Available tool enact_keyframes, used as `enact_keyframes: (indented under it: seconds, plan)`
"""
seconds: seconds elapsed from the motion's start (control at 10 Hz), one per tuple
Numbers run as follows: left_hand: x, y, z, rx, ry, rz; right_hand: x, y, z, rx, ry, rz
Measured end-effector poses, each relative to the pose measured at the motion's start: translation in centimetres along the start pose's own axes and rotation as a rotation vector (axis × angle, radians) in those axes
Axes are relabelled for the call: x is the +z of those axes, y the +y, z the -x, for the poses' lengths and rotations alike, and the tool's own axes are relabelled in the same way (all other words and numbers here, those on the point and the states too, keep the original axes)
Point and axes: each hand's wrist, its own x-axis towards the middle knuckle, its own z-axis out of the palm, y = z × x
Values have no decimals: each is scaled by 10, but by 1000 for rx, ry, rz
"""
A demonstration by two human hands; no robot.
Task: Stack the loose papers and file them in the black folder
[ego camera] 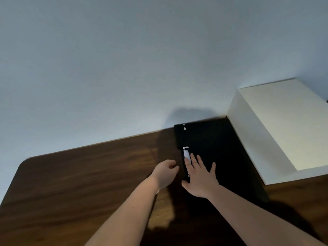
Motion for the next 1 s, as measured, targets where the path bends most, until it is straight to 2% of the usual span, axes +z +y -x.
enact_keyframes:
  seconds: [0.6,1.0]
  plan:
    - [-12,2,11,-19,-17,-93,-6,14,-4,-29,-27,67]
    - [-56,18,86,56,127,-161,-64,-4,54,-55,11,13]
